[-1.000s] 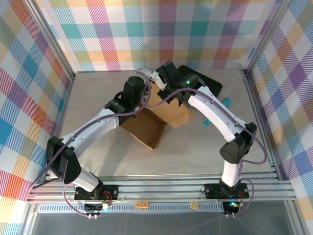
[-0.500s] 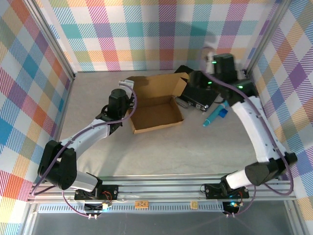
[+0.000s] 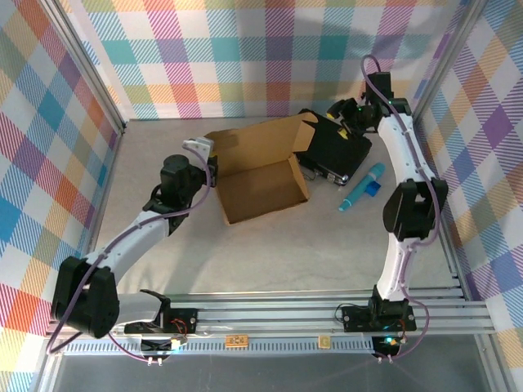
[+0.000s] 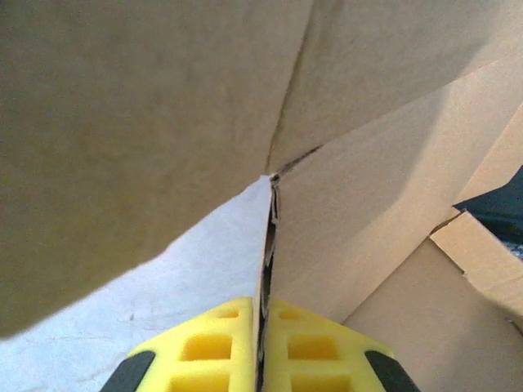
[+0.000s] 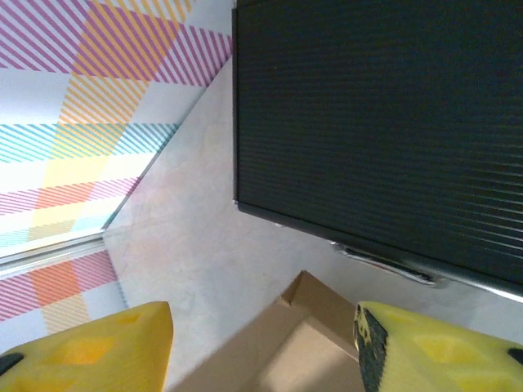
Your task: Fold the paper box
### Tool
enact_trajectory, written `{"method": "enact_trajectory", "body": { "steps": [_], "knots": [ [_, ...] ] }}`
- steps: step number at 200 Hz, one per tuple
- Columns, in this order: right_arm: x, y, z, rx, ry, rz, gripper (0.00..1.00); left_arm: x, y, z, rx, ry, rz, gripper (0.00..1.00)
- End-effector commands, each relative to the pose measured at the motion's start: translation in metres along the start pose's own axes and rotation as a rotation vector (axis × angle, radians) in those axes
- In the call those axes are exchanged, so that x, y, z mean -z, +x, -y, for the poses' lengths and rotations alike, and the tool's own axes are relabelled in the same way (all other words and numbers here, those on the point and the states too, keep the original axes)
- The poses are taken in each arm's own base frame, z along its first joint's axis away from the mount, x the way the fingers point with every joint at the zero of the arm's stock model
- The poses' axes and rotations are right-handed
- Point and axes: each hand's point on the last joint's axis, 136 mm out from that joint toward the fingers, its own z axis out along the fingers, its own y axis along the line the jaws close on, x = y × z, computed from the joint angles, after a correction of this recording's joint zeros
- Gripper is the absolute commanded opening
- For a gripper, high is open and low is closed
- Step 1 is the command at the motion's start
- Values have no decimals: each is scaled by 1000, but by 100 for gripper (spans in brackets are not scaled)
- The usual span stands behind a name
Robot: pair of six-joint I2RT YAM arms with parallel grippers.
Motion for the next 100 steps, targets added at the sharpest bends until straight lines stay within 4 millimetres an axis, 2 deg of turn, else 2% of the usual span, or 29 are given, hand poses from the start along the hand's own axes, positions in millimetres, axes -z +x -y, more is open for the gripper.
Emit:
{"method": "enact_trajectory", "body": {
  "steps": [1, 27, 67, 83, 100],
  "knots": [
    [6, 11, -31, -91, -108, -98, 62, 13, -3, 3, 38, 80, 19, 0],
    [-16, 23, -34, -197, -143, -210, 62, 12, 7, -7, 58, 62, -2, 0],
    [-39, 63, -46, -256, -150, -353, 60, -8, 11, -14, 91, 63, -5, 0],
    [-48, 68, -47, -255, -146, -357, 60, -17, 14, -15, 101, 66, -10, 0],
    [-57, 62, -45, -264, -151, -345, 58, -25, 19, -18, 115, 60, -17, 0]
  ]
}}
